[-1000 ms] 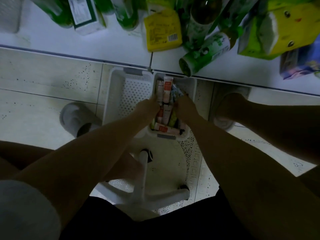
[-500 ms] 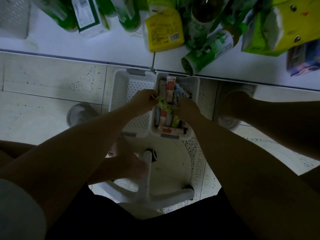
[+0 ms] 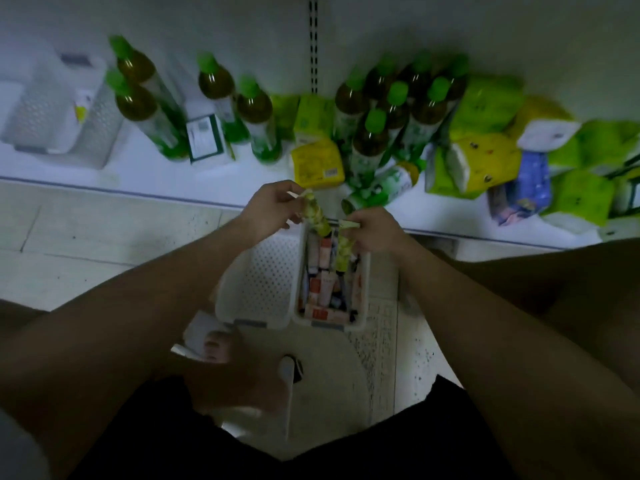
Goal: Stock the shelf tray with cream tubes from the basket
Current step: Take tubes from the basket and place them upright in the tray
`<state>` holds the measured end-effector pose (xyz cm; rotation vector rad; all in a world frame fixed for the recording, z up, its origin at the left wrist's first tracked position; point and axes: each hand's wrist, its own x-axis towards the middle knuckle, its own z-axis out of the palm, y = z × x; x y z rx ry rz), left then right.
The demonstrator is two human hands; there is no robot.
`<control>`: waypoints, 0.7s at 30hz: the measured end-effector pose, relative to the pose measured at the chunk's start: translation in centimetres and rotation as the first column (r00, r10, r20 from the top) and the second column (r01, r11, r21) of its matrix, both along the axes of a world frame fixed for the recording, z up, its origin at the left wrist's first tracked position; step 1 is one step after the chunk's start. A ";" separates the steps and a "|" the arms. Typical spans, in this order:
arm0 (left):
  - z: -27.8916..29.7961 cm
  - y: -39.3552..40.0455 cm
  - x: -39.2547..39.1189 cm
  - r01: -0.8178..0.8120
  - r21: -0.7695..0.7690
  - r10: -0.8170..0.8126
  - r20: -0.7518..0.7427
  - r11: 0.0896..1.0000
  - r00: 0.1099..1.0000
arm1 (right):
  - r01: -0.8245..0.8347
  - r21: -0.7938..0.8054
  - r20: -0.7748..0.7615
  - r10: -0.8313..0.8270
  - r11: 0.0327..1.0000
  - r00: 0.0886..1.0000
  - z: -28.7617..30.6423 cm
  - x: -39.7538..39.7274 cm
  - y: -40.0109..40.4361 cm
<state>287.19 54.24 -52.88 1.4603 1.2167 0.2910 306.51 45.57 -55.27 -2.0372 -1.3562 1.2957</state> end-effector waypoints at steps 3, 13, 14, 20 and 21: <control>4.9 0.8 0.4 0.053 0.114 -0.056 0.028 0.992 0.998 | -0.085 0.106 0.055 0.079 0.991 0.995 5.3 0.2 0.8; 23.3 1.8 0.4 0.199 0.422 -0.261 0.092 0.884 0.961 | -0.157 0.338 0.101 0.130 0.928 0.986 24.3 2.5 1.2; 25.3 1.7 0.3 0.225 0.445 -0.299 0.102 0.867 0.949 | -0.163 0.358 0.116 0.130 0.919 0.985 25.9 2.7 1.1; 37.1 1.7 0.4 0.261 0.613 -0.406 0.106 0.745 0.908 | -0.270 0.420 0.207 0.198 0.866 0.958 35.7 3.1 0.5; 39.0 1.7 0.6 0.264 0.642 -0.417 0.095 0.720 0.904 | -0.294 0.432 0.231 0.210 0.853 0.950 37.4 3.2 0.4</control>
